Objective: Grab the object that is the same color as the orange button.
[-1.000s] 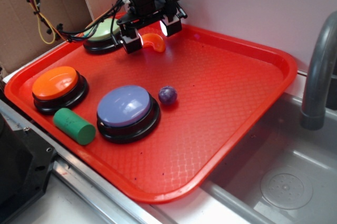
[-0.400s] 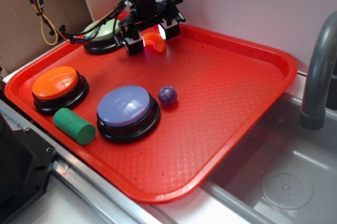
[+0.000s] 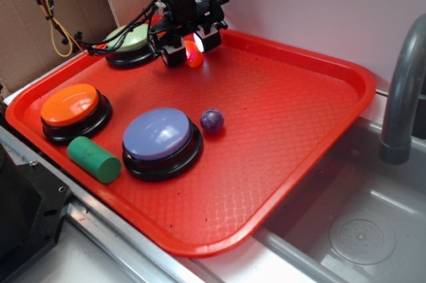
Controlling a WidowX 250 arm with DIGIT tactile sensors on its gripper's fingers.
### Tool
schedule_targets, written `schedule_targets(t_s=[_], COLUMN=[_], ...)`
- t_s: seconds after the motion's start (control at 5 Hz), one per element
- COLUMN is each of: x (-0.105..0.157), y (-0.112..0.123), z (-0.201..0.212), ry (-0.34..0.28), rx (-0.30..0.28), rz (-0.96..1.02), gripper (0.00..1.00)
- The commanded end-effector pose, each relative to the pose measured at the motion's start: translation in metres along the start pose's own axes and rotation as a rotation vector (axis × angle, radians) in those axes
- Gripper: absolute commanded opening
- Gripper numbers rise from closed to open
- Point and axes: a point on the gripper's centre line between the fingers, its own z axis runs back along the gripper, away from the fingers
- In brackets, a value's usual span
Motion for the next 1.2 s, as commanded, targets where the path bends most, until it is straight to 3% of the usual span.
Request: schedule_targets(t_s=[0.0,0.2,0.4,0.6,0.8,1.0], x=[0.018,0.02,0.032,0.03,0.025,-0.003], y=[0.005,0.005,0.005,0.008,0.006,0.008], z=[0.009,0.018,0.047,0.073,0.087,0.114], ry=[0.005,-0.035,0.013,-0.008,0.052,0.145], rx=[0.018,0.018,0.026,-0.028,-0.028,0.001], rz=[0.023,0.002,-0.058,-0.123,-0.24,-0.491], gripper=[0.0,0.0,0.0,0.0,0.0,0.0])
